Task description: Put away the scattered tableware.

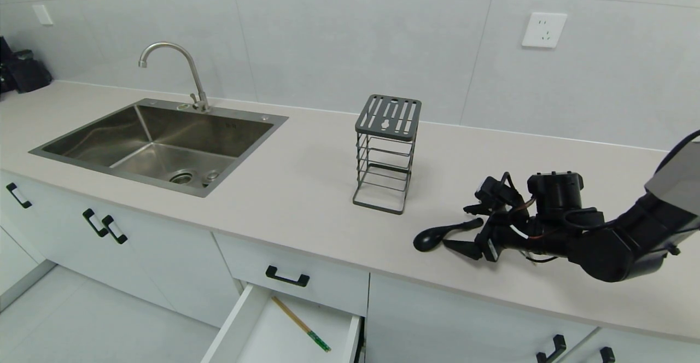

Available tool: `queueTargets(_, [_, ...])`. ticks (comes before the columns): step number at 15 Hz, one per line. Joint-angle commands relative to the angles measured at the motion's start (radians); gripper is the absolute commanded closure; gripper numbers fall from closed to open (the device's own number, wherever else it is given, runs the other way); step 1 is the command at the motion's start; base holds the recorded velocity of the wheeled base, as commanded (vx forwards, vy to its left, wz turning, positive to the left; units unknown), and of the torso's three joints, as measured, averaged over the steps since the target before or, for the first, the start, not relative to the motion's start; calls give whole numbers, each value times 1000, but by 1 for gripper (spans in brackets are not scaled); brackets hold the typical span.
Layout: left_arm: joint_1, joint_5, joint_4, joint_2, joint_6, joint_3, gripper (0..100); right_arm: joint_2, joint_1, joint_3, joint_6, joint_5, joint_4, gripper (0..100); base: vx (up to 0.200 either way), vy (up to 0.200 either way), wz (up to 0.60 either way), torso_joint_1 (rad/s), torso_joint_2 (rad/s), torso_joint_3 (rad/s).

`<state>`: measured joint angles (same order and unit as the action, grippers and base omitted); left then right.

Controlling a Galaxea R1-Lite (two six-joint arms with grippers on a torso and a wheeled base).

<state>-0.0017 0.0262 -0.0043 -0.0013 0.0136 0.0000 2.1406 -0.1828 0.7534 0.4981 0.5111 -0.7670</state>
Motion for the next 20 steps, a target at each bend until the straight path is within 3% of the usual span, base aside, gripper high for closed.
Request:
queueTargets(1, [2,0,0,1,0,0,0,62,-24,49,-12,0,-2,0,0,0,0,0,0,0])
queueTargets(5, [0,0,0,1,0,0,0,99,-76,118,-96,-6,-2,0,0,0,0,0,0,0])
queueTargets(11, [0,0,0,1,0,0,0,94,-83,109,-131,-80,-3,0,0,0,0,0,0,0])
queueTargets(12, [0,0,0,1,0,0,0,90,-78,96,-131,-80,-3,100,0,0,0,0,0,0])
queueTargets(16, [0,0,0,1,0,0,0,64,-73,66,-133,-80,-5,100,0,0,0,0,0,0])
queueTargets(20, [0,0,0,1,0,0,0,18,-83,21,-142,-75,-126,100,0,0,0,0,0,0])
